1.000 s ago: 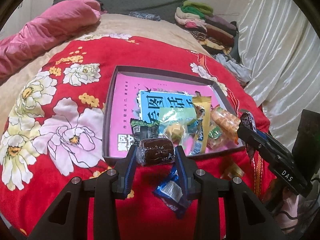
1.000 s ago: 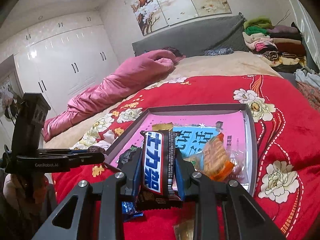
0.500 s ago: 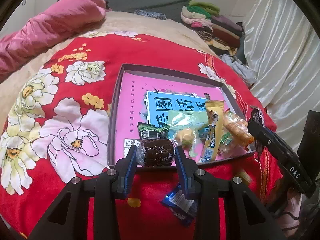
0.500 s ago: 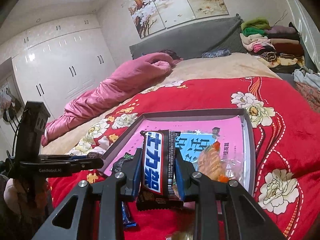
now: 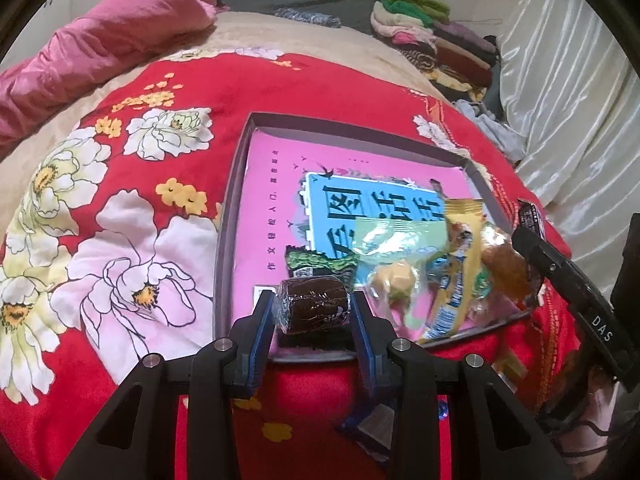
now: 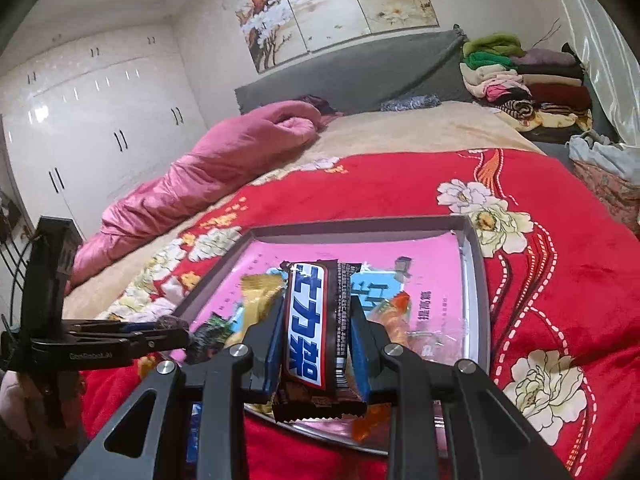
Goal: Organize snacks
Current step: 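Lift the chocolate roll and chocolate bar and carry them over the tray with both tools, then open the left tool to drop the chocolate roll while the right tool releases the chocolate bar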
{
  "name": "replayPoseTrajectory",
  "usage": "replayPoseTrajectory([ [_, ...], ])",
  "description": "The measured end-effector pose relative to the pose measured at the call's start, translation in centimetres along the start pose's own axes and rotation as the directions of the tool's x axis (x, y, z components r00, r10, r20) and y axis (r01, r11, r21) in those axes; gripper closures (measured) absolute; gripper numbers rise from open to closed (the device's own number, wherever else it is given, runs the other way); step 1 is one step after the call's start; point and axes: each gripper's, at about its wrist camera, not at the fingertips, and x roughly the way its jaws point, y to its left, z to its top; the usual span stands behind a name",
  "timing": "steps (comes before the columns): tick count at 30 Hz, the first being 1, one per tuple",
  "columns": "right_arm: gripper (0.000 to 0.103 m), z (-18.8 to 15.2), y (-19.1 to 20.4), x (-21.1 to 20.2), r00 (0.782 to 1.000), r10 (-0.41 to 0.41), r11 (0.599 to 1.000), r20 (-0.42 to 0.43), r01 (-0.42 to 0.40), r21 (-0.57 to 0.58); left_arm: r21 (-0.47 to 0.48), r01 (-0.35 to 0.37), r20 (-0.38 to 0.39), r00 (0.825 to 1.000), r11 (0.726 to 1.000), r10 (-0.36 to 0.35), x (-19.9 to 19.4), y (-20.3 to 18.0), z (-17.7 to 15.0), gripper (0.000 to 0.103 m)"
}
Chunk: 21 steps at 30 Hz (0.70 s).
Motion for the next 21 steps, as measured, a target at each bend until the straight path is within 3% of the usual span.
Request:
replayPoseTrajectory([
  [8, 0.072, -0.44, -0.21, 1.09, 0.999, -0.028, 1.0, -0.035, 0.027, -0.007, -0.011, -0.005, 0.003, 1.0, 1.0, 0.005, 0.69, 0.25, 0.63, 0.064],
  [18, 0.067, -0.32, 0.36, 0.51, 1.0, -0.015, 1.0, -0.01, 0.015, -0.026, -0.022, -0.006, 0.008, 1.0, 1.0, 0.006, 0.57, 0.33, 0.8, 0.062],
  [21, 0.064, -0.19, 0.6, 0.18, 1.0, -0.007, 0.999, 0.002, 0.007, -0.033, -0.021, -0.009, 0.012, 1.0, 1.0, 0.009, 0.47, 0.32, 0.82, 0.055],
])
